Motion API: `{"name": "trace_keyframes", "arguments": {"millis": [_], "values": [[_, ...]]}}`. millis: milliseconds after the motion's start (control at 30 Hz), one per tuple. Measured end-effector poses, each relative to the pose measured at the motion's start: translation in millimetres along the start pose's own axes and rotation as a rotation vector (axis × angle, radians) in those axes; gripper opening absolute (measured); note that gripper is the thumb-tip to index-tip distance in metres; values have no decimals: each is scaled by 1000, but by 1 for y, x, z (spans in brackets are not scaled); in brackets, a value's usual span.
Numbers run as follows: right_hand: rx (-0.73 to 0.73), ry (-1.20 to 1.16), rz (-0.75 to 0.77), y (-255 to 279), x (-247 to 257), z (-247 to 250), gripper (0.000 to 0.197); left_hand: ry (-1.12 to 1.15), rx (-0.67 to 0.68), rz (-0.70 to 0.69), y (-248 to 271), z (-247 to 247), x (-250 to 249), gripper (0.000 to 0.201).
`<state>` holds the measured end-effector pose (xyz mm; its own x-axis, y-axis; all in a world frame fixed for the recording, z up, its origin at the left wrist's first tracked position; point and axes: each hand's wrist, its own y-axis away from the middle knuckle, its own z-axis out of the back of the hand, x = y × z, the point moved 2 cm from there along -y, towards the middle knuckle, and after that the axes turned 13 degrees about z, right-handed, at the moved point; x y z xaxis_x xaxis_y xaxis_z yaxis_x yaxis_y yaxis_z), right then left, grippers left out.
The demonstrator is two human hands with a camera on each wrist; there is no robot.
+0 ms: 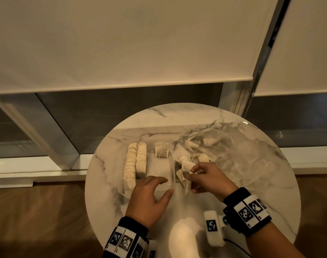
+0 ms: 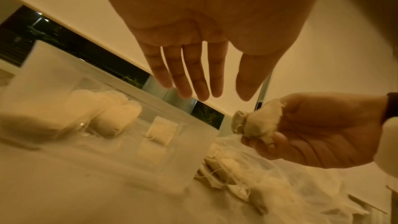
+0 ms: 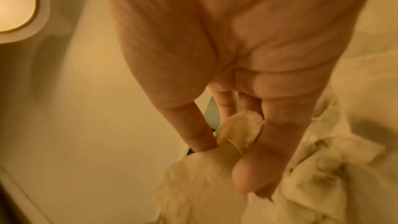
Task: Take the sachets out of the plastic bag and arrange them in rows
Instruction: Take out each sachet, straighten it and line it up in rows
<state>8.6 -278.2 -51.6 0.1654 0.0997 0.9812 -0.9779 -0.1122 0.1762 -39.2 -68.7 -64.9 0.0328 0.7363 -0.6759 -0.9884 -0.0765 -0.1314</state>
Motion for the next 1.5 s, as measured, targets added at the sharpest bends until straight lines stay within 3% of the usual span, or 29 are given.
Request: {"name": "trace_keyframes", "arguments": {"millis": [200, 433, 700, 833, 1033, 1233, 1433, 1500], "values": [[-1, -150, -17, 2, 4, -20, 18, 150, 68, -56, 8, -1, -27, 38], [34, -64, -4, 7, 5, -25, 14, 235, 6, -33, 8, -3, -26, 8], [-53, 30, 91, -4, 6, -12, 4, 550, -111, 250, -1, 16, 0, 11], [-26, 90, 209, -10, 19, -17, 15, 757, -178, 374, -9, 36, 29, 5], [155, 414, 349, -37, 51, -50, 17, 1247, -269, 736, -17, 60, 63, 8], [367, 553, 247, -93, 48, -103, 9, 1111, -336, 817, -19, 56, 93, 5], [551, 708, 5, -131, 36, -137, 35, 1092, -303, 855, -20, 50, 110, 17], [621, 785, -42, -136, 30, -144, 33, 1081, -290, 840, -20, 47, 112, 22]]}}
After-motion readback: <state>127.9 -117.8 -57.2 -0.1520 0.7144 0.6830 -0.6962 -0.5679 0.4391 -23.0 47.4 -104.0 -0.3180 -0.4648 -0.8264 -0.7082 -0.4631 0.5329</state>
